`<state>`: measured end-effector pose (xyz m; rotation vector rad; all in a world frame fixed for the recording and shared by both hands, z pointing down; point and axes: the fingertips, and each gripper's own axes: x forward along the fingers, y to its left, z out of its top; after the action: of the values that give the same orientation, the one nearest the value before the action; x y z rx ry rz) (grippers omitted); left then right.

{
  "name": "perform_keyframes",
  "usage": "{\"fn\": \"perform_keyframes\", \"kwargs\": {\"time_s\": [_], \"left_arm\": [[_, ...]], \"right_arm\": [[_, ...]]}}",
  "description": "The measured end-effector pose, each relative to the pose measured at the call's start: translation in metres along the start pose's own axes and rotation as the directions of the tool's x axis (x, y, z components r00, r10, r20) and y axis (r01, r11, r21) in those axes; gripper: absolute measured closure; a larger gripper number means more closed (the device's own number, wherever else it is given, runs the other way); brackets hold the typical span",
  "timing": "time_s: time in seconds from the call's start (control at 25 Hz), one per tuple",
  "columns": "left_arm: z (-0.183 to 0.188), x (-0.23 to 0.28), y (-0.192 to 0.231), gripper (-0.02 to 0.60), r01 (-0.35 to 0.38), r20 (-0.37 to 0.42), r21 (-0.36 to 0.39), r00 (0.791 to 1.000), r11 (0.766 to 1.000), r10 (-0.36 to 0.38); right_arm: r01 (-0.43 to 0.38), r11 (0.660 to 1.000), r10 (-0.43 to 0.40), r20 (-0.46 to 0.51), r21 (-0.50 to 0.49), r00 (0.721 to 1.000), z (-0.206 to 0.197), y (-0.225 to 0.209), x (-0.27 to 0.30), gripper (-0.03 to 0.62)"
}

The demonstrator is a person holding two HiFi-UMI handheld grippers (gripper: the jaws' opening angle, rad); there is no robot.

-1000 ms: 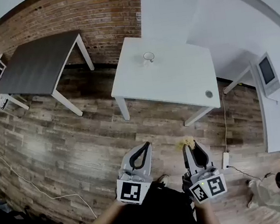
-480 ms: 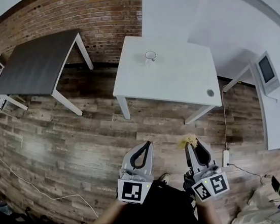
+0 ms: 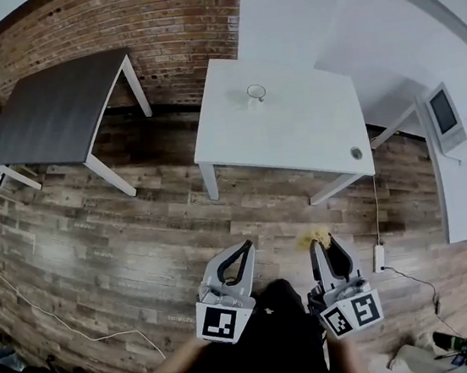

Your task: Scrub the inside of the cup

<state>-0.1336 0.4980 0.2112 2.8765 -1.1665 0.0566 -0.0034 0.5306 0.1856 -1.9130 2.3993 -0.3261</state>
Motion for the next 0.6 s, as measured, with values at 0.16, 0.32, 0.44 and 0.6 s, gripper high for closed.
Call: {"fn": "perform_keyframes", "kwargs": {"time_s": [0.16,0.32,0.44,0.6], "left_arm": [[-0.003,0.005,0.008,0.578,-0.009,-0.003,-0.018,1.000,1.000,0.009],[-0.006,0.028,0.013,0.578,-0.021,-0.018,-0.015,1.000,1.000,0.020],[-0.006,0.053,0.015,0.578,-0.006,-0.023,0.021,1.000,1.000,0.006],[-0.009,0.092,0.024,0.578,-0.018,-0.036,-0.002,0.999,1.000,0.018]], "right_arm": [[-0.003,1.000,0.003,-0.001,0.005,1.000,0.001,0.001,0.010,0.506],[-0.014,1.000,0.014,-0.003,0.009,1.000,0.003,-0.015,0.031,0.507],[-0.030,1.000,0.030,-0.013,0.010,0.999,0.002,-0.033,0.053,0.507],[-0.057,0.998,0.057,-0.016,0.015,0.998,0.005,-0.059,0.085,0.507]]}}
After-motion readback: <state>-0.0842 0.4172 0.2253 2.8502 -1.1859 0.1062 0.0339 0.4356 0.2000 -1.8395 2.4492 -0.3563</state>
